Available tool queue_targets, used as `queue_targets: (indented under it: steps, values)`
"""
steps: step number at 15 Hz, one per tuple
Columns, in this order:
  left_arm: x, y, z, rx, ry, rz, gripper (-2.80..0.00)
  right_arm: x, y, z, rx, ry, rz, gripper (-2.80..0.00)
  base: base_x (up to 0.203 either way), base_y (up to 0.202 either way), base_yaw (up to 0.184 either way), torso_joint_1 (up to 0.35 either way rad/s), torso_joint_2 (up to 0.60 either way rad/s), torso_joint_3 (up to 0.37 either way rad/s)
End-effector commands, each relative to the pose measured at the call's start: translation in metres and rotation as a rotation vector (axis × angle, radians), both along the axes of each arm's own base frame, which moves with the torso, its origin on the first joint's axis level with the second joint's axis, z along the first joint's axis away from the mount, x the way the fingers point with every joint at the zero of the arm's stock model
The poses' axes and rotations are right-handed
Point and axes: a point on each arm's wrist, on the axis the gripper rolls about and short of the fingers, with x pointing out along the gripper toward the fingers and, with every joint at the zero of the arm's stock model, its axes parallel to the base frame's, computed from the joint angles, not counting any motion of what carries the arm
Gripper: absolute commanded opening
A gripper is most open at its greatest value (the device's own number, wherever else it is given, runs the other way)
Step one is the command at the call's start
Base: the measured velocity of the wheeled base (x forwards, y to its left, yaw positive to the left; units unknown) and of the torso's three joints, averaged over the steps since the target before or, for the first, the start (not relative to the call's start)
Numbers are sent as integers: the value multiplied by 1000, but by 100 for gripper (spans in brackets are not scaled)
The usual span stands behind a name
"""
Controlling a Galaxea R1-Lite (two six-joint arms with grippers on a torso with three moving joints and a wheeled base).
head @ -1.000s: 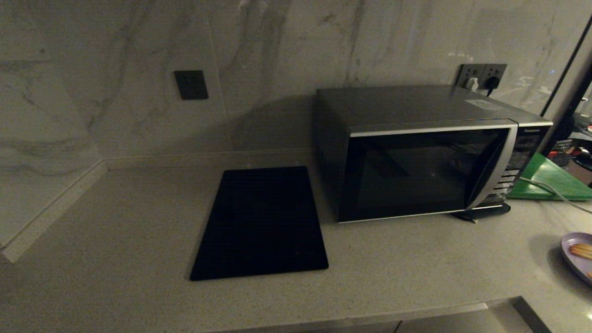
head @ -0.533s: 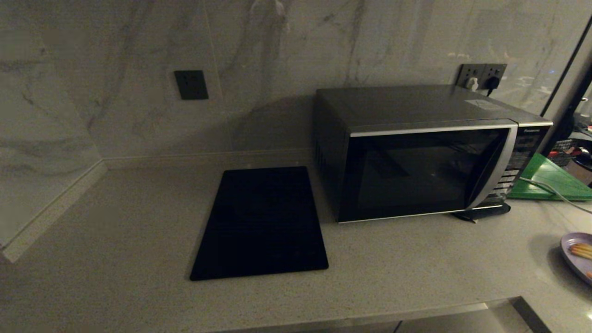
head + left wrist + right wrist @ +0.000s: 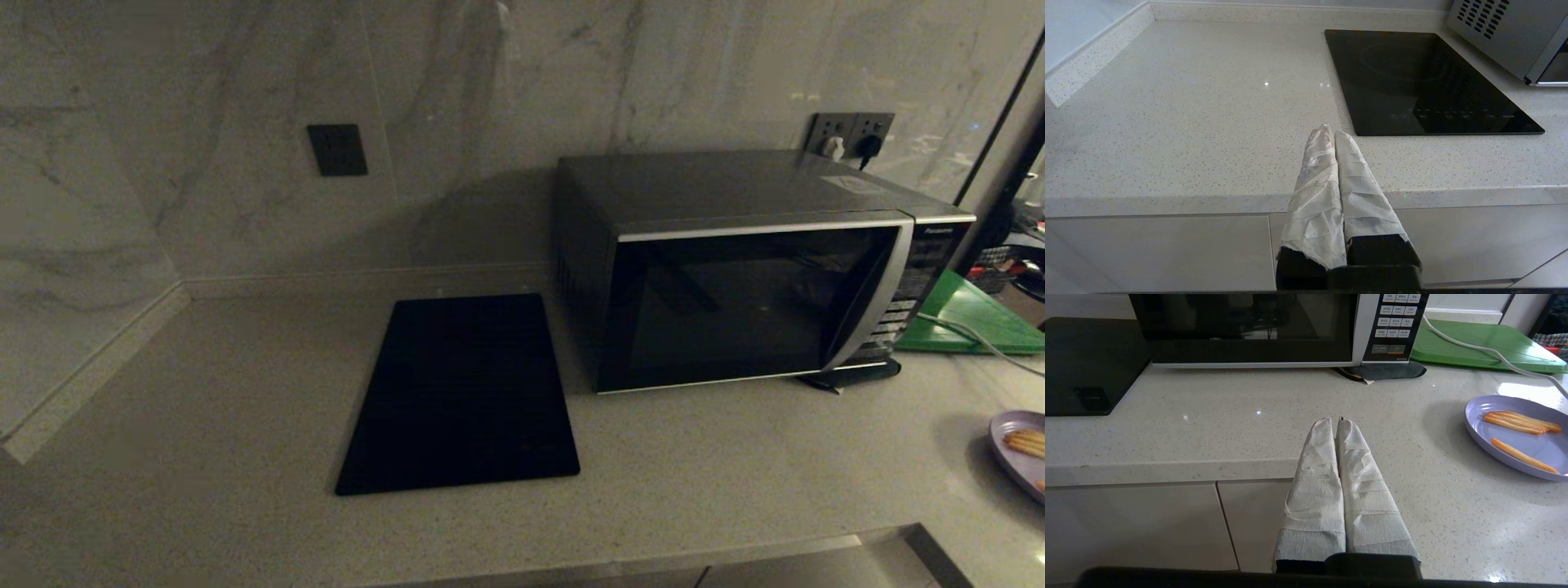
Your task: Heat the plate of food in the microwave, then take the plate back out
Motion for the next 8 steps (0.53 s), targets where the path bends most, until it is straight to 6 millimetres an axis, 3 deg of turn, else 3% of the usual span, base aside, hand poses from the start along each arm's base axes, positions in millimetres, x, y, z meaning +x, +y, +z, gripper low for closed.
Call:
queue_targets:
  steps: [1, 8]
  values:
    - [0, 0, 0, -1, 1, 0, -280, 0, 0, 0, 0, 1, 0, -280, 0, 0, 0, 0, 0, 0]
    - [0, 0, 0, -1, -1, 1, -280, 0, 0, -1, -1, 3, 3, -280, 0, 0, 0, 0, 0, 0]
